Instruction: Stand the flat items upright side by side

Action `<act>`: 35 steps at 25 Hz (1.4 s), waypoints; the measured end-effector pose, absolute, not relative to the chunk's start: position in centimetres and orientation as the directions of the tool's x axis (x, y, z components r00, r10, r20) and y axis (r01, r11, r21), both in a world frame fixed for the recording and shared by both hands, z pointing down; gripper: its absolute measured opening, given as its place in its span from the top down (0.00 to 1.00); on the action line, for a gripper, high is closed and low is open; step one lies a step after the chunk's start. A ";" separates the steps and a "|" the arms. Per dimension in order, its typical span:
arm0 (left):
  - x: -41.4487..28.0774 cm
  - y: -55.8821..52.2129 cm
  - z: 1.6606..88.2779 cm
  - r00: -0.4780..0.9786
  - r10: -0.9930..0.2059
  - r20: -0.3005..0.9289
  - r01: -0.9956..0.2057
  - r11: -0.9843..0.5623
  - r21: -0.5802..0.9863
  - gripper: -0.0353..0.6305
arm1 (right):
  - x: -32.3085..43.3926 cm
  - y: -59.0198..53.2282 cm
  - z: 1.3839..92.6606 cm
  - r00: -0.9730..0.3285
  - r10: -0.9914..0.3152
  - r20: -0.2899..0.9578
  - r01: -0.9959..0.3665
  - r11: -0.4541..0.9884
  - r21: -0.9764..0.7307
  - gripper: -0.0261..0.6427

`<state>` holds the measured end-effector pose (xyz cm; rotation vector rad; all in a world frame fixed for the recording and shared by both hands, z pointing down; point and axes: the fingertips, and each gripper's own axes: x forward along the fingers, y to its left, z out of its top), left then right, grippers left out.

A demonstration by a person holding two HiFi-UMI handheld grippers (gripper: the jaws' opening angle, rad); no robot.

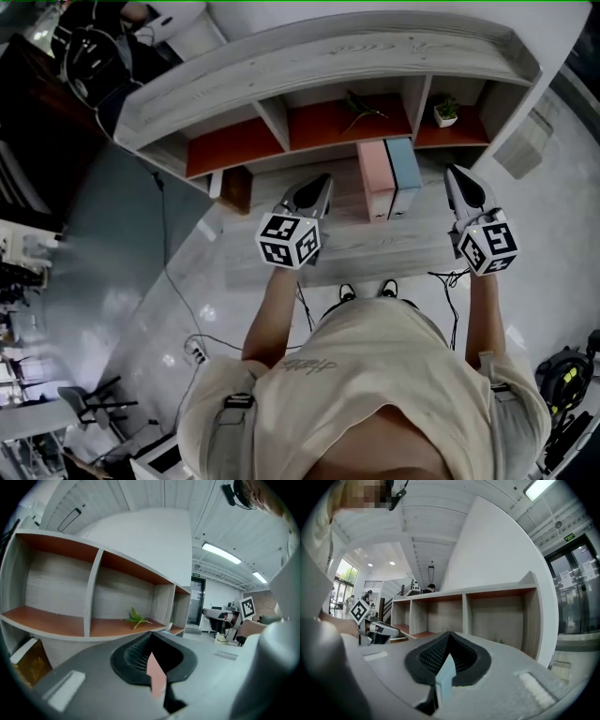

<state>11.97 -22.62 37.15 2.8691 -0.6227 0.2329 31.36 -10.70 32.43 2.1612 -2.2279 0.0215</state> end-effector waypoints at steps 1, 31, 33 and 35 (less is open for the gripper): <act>12.0 -22.9 36.5 0.898 -0.401 0.182 -0.428 -0.893 0.140 0.93 | 31.4 -10.9 31.9 -0.032 -0.999 0.027 -0.999 0.032 0.027 0.96; 10.9 -25.8 32.4 0.887 -0.454 0.090 -0.462 -0.874 0.150 0.93 | 31.1 -12.6 30.0 -0.034 -0.999 0.016 -0.997 0.035 0.066 0.96; 10.8 -25.9 32.7 0.886 -0.456 0.087 -0.464 -0.872 0.157 0.93 | 31.2 -12.7 30.2 -0.033 -0.999 0.016 -0.998 0.034 0.059 0.96; 10.6 -26.1 33.1 0.881 -0.466 0.085 -0.473 -0.864 0.169 0.93 | 31.1 -12.8 30.2 -0.034 -0.999 0.012 -0.998 0.034 0.049 0.96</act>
